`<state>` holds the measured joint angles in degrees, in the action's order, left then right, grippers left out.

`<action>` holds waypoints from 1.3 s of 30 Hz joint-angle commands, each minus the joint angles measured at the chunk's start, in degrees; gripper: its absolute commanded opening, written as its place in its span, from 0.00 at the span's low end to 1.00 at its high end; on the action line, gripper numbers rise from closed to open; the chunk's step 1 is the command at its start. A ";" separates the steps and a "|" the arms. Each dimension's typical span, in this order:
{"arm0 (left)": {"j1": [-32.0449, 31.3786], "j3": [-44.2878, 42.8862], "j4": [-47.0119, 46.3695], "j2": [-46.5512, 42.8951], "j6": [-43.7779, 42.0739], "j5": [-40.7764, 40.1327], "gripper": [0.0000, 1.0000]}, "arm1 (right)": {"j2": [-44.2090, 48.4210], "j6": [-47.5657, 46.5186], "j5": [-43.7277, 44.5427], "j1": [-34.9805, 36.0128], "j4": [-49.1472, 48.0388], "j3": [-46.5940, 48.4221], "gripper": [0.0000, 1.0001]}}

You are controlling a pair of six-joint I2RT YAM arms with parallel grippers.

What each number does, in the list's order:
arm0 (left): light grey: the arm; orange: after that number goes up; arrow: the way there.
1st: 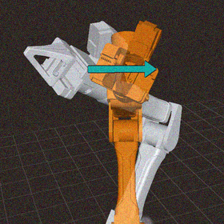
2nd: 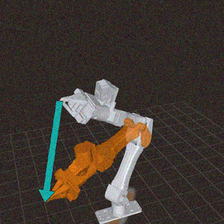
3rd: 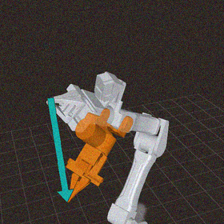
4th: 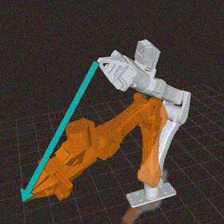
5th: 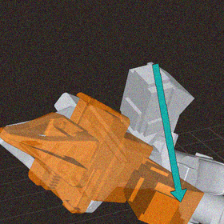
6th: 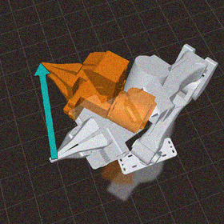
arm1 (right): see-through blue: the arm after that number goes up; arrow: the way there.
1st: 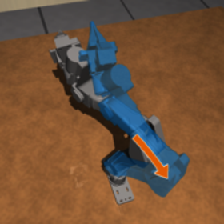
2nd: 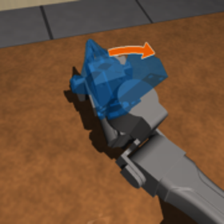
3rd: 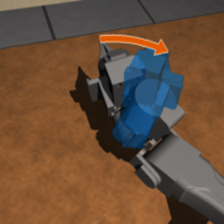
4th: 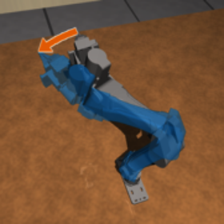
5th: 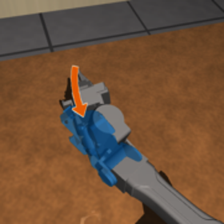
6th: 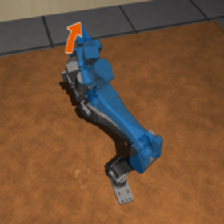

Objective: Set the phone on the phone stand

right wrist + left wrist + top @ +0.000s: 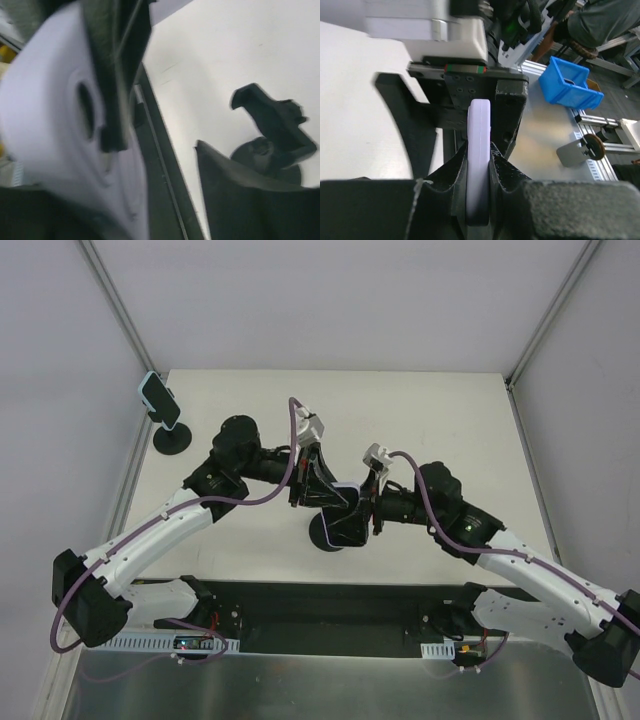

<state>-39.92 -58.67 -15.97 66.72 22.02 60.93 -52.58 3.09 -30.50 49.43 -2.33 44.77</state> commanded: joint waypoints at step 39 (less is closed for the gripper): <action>-1.83 2.51 14.21 -21.02 -21.32 -59.17 0.00 | -9.38 1.74 44.48 5.32 15.08 12.97 0.51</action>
<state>-41.30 -55.33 3.51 45.80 1.02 2.31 -60.80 4.93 13.52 53.74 16.21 54.39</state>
